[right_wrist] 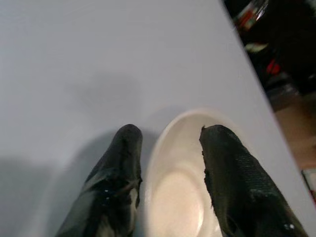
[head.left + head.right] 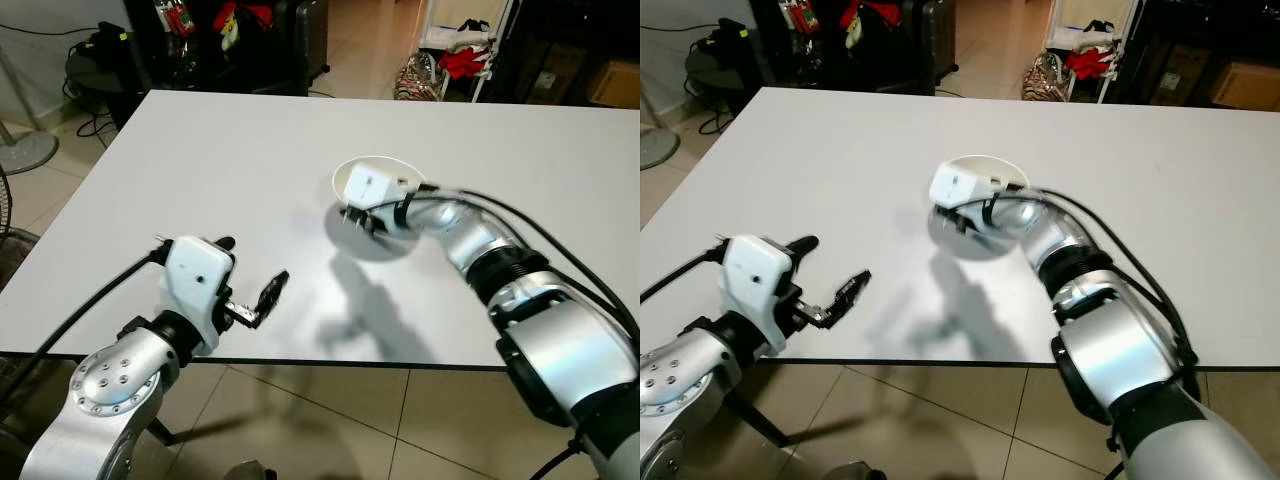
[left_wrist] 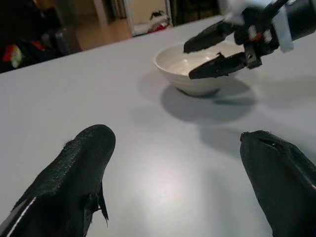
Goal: Setting the table
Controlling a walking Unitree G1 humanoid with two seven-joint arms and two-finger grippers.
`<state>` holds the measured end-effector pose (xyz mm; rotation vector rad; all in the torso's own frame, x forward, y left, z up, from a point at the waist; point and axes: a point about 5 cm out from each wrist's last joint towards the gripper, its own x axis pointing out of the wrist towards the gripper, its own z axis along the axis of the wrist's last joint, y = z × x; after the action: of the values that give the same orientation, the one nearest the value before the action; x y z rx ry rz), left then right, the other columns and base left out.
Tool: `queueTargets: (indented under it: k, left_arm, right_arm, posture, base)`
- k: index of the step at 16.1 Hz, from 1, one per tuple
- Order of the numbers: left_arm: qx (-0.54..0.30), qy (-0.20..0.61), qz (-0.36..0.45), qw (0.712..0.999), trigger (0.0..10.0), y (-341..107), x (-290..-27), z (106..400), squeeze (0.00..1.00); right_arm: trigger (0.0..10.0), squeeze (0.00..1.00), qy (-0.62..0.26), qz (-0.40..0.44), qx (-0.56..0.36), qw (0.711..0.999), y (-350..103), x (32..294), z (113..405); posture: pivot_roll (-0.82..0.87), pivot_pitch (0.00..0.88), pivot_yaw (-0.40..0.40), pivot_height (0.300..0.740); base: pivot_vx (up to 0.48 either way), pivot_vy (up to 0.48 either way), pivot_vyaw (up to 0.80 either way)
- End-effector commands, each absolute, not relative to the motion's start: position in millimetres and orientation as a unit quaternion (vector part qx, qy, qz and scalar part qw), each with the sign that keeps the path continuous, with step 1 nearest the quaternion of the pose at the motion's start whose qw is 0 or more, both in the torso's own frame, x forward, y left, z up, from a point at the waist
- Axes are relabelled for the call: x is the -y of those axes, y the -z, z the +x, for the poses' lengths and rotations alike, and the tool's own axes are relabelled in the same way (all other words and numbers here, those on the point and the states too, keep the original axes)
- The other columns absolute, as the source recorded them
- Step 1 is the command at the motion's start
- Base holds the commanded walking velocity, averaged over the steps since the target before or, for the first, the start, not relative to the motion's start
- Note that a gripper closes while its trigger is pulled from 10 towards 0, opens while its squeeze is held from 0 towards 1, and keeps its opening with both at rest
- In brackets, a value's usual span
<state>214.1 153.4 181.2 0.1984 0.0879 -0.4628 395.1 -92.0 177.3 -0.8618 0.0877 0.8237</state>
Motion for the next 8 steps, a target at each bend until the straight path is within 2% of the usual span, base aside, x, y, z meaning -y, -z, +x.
queueTargets:
  k: [1, 3, 4, 5, 6, 8]
  left_arm:
    - [-0.027, 0.214, 0.091, 0.972, 10.0, -186.2, -156.6, 215.0, 0.0]
    - [-0.023, 0.209, 0.095, 0.973, 10.0, -186.3, -156.6, 219.3, 0.0]
    - [-0.019, 0.169, 0.101, 0.98, 10.0, -185.4, -160.5, 227.1, 0.0]
    - [-0.017, 0.148, 0.099, 0.984, 10.0, -185.2, -162.8, 230.4, 0.0]
    - [-0.008, 0.085, 0.066, 0.994, 10.0, -185.6, -165.2, 236.7, 0.0]
    - [-0.005, 0.08, 0.058, 0.995, 10.0, -182.6, -157.7, 234.8, 0.0]
  right_arm:
    - [10.0, 1.0, -0.394, -0.333, 0.009, 0.856, -194.4, 94.5, 392.9]
    - [10.0, 1.0, -0.393, -0.274, 0.042, 0.877, -202.9, 97.7, 386.2]
    - [10.0, 1.0, -0.38, -0.216, 0.058, 0.897, -206.8, 101.8, 373.9]
    - [10.0, 1.0, -0.375, -0.192, 0.065, 0.904, -208.6, 103.6, 367.1]
    - [10.0, 1.0, -0.358, -0.152, 0.082, 0.918, -210.4, 108.7, 346.4]
    - [10.0, 1.0, -0.322, -0.111, 0.089, 0.936, -207.9, 116.4, 321.7]
  posture:
    - [0.05, 0.0, 0.005, 0.74]
    - [0.04, 0.0, 0.014, 0.74]
    - [0.01, 0.0, 0.026, 0.74]
    - [0.01, 0.0, 0.027, 0.74]
    - [-0.01, 0.0, 0.035, 0.74]
    - [-0.03, 0.0, 0.043, 0.74]
  base:
    - [0.0, 0.0, 0.0]
    - [0.0, 0.0, 0.0]
    - [0.0, 0.0, 0.0]
    - [0.0, 0.0, 0.0]
    - [0.0, 0.0, 0.0]
    - [0.0, 0.0, 0.8]
